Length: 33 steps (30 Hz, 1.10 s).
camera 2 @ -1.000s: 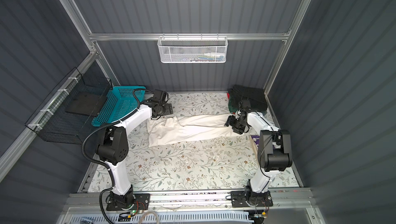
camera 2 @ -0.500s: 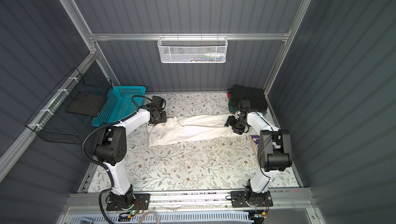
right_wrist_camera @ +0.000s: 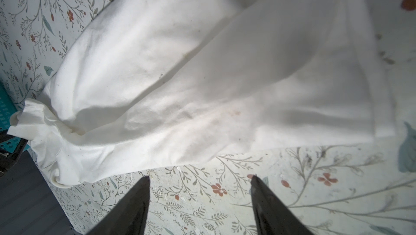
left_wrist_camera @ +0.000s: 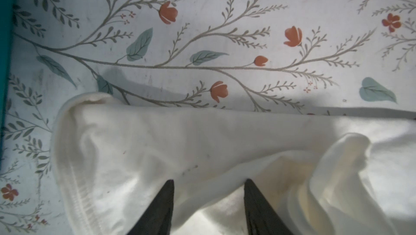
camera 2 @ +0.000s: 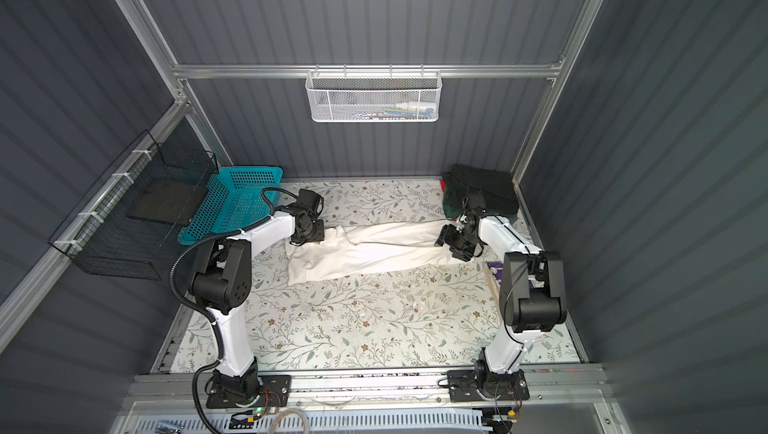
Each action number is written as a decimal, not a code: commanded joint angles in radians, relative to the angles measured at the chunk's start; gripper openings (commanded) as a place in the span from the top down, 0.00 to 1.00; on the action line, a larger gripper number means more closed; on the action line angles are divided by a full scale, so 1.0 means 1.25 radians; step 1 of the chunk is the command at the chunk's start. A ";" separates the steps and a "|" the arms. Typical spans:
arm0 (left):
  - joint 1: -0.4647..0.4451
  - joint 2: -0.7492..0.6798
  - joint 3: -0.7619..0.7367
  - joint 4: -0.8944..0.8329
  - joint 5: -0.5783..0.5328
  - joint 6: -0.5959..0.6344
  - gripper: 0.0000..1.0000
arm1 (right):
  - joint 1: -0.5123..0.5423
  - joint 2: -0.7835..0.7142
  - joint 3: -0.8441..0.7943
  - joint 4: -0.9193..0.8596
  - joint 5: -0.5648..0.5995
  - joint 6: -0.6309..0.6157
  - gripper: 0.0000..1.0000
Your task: Fold and stack the t-shirts
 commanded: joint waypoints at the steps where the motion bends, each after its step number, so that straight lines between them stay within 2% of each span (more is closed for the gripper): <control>1: -0.003 0.033 0.035 0.000 0.016 0.028 0.48 | 0.002 0.006 0.023 -0.018 0.003 -0.005 0.29; 5: -0.003 0.062 0.057 -0.012 0.012 0.040 0.50 | 0.003 0.012 0.030 -0.024 0.004 -0.008 0.29; 13: -0.003 0.055 0.064 0.003 0.022 0.049 0.70 | 0.002 0.015 0.037 -0.030 0.037 -0.009 0.29; 16: -0.003 0.035 0.045 0.017 0.020 0.050 0.73 | 0.003 0.019 0.040 -0.029 0.036 -0.010 0.29; 21: -0.003 -0.002 0.002 0.050 0.015 0.053 0.86 | 0.002 0.024 0.041 -0.029 0.038 -0.010 0.29; 30: -0.003 0.025 0.023 0.028 0.020 0.071 0.87 | 0.002 0.027 0.042 -0.028 0.036 -0.012 0.29; 33: -0.003 0.033 0.033 0.022 0.020 0.071 0.90 | 0.002 0.027 0.041 -0.027 0.041 -0.012 0.29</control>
